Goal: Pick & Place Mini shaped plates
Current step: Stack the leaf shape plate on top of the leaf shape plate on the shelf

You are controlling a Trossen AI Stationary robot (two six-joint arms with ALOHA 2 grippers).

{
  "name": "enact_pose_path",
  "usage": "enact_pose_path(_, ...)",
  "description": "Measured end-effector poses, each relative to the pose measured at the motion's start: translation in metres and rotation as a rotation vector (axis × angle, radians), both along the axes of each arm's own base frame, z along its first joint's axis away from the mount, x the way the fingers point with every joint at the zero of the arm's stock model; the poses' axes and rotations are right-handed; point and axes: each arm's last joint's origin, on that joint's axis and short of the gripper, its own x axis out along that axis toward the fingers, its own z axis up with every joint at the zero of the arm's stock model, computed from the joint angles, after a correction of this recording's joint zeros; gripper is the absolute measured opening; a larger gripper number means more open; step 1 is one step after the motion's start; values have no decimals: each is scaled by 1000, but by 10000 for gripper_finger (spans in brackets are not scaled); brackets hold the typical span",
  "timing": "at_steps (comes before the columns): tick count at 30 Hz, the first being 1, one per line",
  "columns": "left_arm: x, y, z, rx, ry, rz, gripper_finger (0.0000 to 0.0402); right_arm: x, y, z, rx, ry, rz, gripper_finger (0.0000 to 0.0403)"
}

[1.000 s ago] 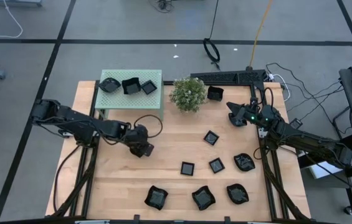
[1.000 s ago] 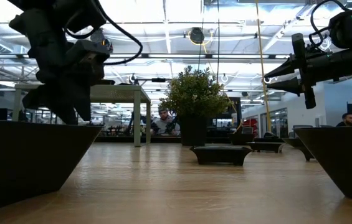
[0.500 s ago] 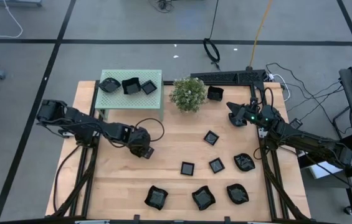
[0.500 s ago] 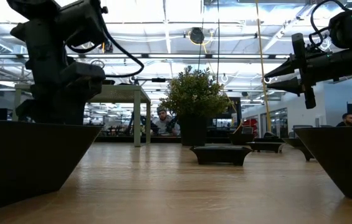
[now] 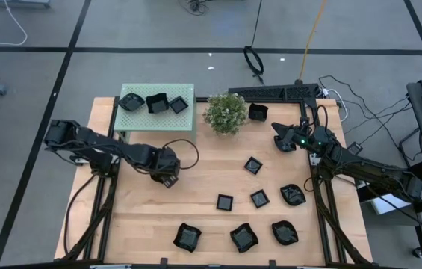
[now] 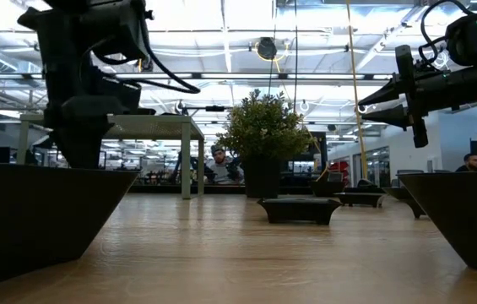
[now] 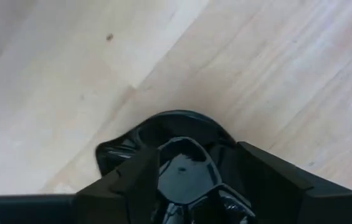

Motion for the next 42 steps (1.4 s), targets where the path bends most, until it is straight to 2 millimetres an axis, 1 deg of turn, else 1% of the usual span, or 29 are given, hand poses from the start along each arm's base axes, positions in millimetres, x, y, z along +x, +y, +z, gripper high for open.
enact_pose_path(3,2,-1,5,-12,-4,2,218,0,0,0,-1,0,0,123)
enact_pose_path(5,5,-2,7,-47,-21,32,218,0,0,0,0,0,0,123)
enact_pose_path(8,10,-4,9,-126,-74,117,218,0,0,0,-1,-1,0,123)
enact_pose_path(11,12,-5,10,-186,-112,247,218,0,0,0,0,0,0,123)
enact_pose_path(13,13,-5,8,-199,-111,304,218,0,0,0,0,-1,0,123)
enact_pose_path(16,13,-6,3,-195,-77,338,218,0,0,0,0,0,0,123)
enact_pose_path(24,19,-9,-18,-193,3,345,218,0,0,0,0,0,0,123)
enact_pose_path(28,18,-9,-23,-154,47,300,218,0,0,0,0,0,0,123)
enact_pose_path(33,14,-7,-23,-97,83,283,214,0,0,0,0,0,0,123)
enact_pose_path(35,12,-6,-23,-92,99,283,197,0,0,0,0,0,0,123)
enact_pose_path(37,12,-6,-23,-95,105,278,168,0,0,0,0,0,0,123)
enact_pose_path(42,13,-6,-23,-103,99,262,68,0,0,0,0,0,0,123)
